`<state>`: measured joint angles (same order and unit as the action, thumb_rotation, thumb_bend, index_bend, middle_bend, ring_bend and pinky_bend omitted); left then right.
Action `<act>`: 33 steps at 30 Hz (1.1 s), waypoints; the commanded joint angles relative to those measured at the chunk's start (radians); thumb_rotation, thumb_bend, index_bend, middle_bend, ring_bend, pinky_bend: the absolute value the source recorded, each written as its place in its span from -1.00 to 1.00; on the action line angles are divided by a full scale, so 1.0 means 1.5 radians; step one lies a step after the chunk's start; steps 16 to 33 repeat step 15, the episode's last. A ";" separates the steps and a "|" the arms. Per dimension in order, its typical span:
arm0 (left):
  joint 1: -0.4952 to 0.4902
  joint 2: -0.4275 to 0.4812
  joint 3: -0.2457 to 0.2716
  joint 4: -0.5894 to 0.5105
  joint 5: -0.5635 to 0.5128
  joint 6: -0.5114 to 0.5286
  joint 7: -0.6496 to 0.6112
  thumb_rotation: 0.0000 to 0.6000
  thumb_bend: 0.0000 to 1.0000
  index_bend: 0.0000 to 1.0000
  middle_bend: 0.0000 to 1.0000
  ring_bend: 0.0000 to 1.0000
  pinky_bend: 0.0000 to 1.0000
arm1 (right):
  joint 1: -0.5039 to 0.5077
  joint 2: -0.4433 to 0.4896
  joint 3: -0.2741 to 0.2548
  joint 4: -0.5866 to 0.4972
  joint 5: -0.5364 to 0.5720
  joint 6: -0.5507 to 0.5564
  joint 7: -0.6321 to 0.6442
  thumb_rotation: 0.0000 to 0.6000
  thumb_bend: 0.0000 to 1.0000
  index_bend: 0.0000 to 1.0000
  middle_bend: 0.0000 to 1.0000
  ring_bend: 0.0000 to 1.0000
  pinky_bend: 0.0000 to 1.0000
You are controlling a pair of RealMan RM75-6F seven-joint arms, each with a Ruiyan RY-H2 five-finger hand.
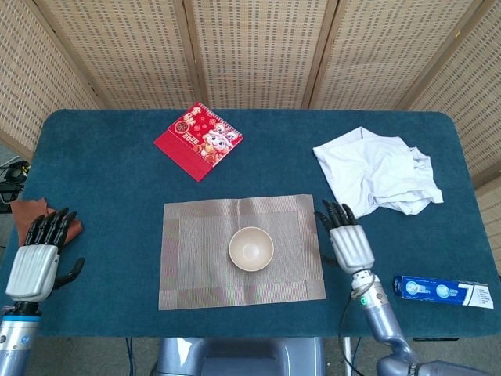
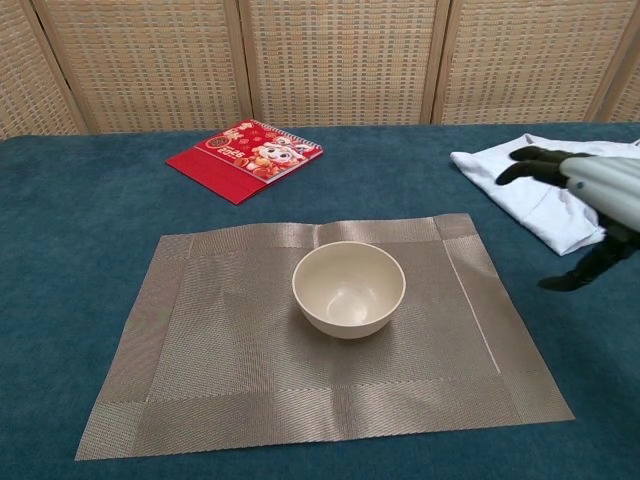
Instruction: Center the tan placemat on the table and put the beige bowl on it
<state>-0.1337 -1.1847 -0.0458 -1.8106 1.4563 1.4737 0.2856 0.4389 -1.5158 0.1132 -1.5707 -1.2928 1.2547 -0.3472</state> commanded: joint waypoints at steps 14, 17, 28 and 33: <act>0.013 -0.026 0.000 0.033 0.004 0.022 0.004 1.00 -0.38 -1.00 -1.00 -1.00 -1.00 | -0.150 0.104 -0.059 0.148 -0.100 0.158 0.235 1.00 -0.45 -0.76 -1.00 -1.00 -1.00; 0.013 -0.027 0.000 0.035 0.005 0.023 0.006 1.00 -0.38 -1.00 -1.00 -1.00 -1.00 | -0.154 0.108 -0.057 0.152 -0.099 0.160 0.239 1.00 -0.45 -0.77 -1.00 -1.00 -1.00; 0.013 -0.027 0.000 0.035 0.005 0.023 0.006 1.00 -0.38 -1.00 -1.00 -1.00 -1.00 | -0.154 0.108 -0.057 0.152 -0.099 0.160 0.239 1.00 -0.45 -0.77 -1.00 -1.00 -1.00; 0.013 -0.027 0.000 0.035 0.005 0.023 0.006 1.00 -0.38 -1.00 -1.00 -1.00 -1.00 | -0.154 0.108 -0.057 0.152 -0.099 0.160 0.239 1.00 -0.45 -0.77 -1.00 -1.00 -1.00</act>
